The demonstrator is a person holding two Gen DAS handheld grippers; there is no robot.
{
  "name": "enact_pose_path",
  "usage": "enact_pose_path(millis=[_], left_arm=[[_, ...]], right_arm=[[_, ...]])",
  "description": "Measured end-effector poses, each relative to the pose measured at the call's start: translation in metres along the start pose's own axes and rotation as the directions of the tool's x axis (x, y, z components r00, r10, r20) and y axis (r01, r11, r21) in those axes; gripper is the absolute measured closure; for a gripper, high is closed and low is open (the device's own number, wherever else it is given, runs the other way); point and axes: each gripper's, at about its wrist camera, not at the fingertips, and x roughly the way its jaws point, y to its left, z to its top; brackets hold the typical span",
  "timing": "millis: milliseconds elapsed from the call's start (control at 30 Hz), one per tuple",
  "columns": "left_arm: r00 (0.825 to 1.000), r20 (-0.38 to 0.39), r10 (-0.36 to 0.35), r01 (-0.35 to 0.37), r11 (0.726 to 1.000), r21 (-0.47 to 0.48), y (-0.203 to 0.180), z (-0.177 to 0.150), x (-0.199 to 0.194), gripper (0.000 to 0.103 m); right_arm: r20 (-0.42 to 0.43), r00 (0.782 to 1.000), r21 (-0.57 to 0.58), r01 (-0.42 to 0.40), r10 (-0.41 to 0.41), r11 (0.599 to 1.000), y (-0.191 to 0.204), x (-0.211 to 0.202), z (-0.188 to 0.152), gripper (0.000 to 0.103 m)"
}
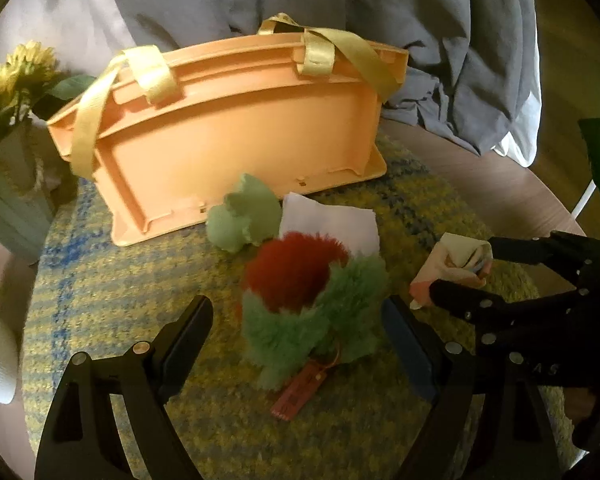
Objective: Organize soft objects
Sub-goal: 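Grasp the red-green fluffy plush with the left tool while the right tool grasps the rolled sock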
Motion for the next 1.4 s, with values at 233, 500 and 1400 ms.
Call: enact_pose_path(millis=[233, 500, 1400], left_arm=[[1.000, 0.005, -0.020, 0.020, 1.000, -0.015, 0.004, 0.005, 0.011, 0.016], [0.999, -0.024, -0.046, 0.046, 0.999, -0.026, 0.008, 0.005, 0.025, 0.032], [0.999, 0.043, -0.021, 0.024, 0.996, -0.080, 0.014, 0.001, -0.007, 0.067]], right_arm=[[0.002, 1.000, 0.027, -0.020, 0.020, 0.999, -0.006, 0.008, 0.006, 0.025], [0.022, 0.999, 0.021, -0.036, 0.036, 0.999, -0.004, 0.014, 0.013, 0.029], [0.053, 0.996, -0.023, -0.074, 0.075, 0.997, 0.016, -0.002, 0.010, 0.068]])
